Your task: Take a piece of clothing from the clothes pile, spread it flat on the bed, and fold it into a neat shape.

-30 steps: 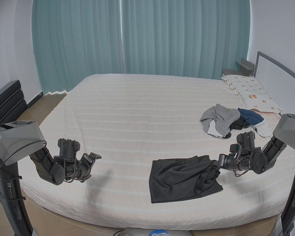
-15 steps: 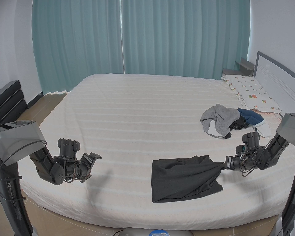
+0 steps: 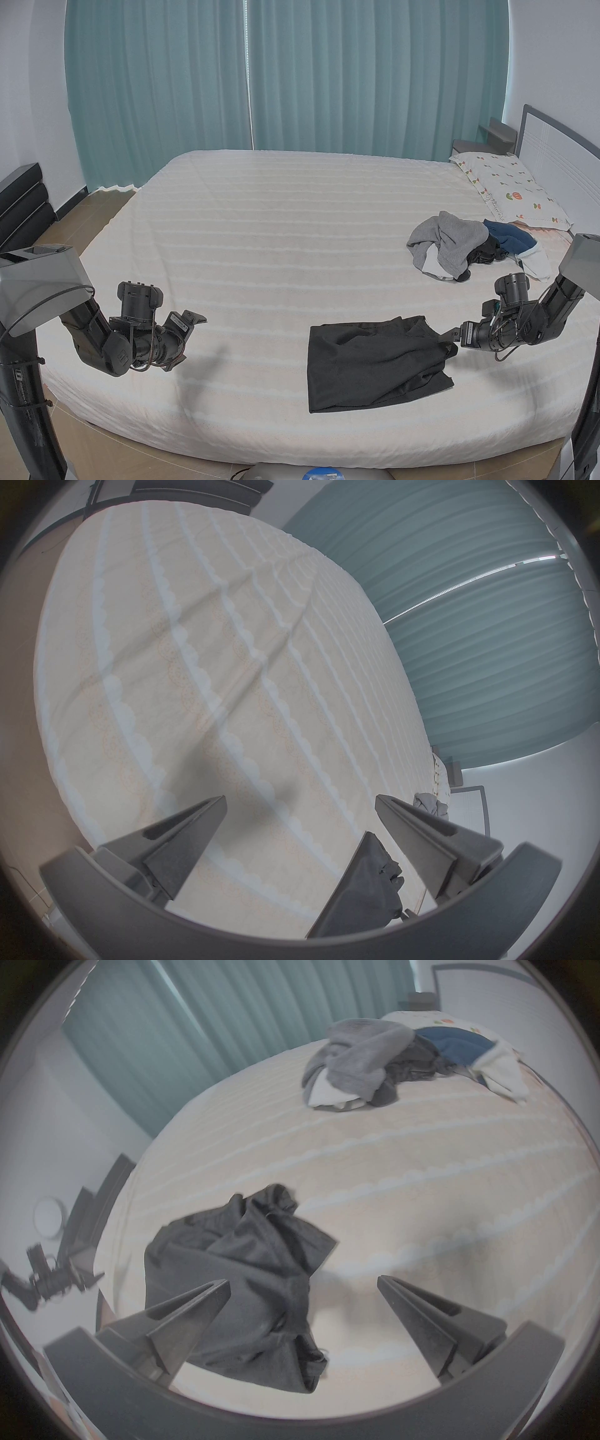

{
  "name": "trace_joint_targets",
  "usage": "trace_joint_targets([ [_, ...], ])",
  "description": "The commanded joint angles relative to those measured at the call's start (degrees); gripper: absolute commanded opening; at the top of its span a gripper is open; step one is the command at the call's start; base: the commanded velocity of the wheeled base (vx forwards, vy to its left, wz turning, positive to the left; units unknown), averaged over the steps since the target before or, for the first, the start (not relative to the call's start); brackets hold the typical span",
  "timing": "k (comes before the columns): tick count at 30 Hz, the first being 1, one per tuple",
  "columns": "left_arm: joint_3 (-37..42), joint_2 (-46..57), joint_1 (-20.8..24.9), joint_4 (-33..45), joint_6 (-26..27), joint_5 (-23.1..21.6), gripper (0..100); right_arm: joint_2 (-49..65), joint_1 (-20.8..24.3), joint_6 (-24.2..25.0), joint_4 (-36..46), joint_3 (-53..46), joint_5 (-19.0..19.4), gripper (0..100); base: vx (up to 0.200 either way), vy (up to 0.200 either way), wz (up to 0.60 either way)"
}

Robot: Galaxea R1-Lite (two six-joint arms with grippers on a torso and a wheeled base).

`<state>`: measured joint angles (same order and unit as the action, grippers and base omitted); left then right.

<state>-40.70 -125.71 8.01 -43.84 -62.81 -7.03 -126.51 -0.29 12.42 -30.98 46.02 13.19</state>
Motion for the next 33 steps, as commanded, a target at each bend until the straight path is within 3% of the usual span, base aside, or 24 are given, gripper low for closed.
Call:
trace_joint_targets([
  [1,0.0,-0.1,0.0,0.0,0.0,0.0,100,-1.7,0.1,6.0,-0.4,3.6,0.3,100,0.000,0.000,0.00],
  [4,0.0,-0.1,0.0,-0.1,0.0,0.0,100,-2.5,0.3,8.8,-0.3,4.4,0.4,100,0.000,0.000,0.00],
  [5,-0.1,-0.1,0.0,0.0,0.0,0.1,100,-4.4,1.1,11.7,-0.2,5.8,1.5,100,0.000,0.000,0.00],
  [10,0.0,-0.1,0.0,0.0,0.0,0.1,100,-6.2,1.3,13.8,0.5,6.8,5.4,100,0.000,0.000,0.00],
  [16,-0.1,-0.1,0.0,0.0,0.0,0.1,100,-8.5,2.9,17.3,0.4,9.0,5.8,100,0.000,0.000,0.00],
  [17,-0.1,-0.1,0.0,0.0,0.0,0.1,100,-8.6,3.2,19.0,0.5,9.5,6.1,0,0.000,0.000,0.00],
  [22,-0.1,-0.1,0.1,0.0,0.0,0.1,100,-7.7,3.6,22.9,2.1,10.2,9.7,0,0.000,0.000,0.00],
  [33,-0.1,-0.1,0.1,0.0,0.0,0.1,100,-3.7,2.6,25.4,1.6,9.9,10.8,0,0.000,0.000,0.00],
])
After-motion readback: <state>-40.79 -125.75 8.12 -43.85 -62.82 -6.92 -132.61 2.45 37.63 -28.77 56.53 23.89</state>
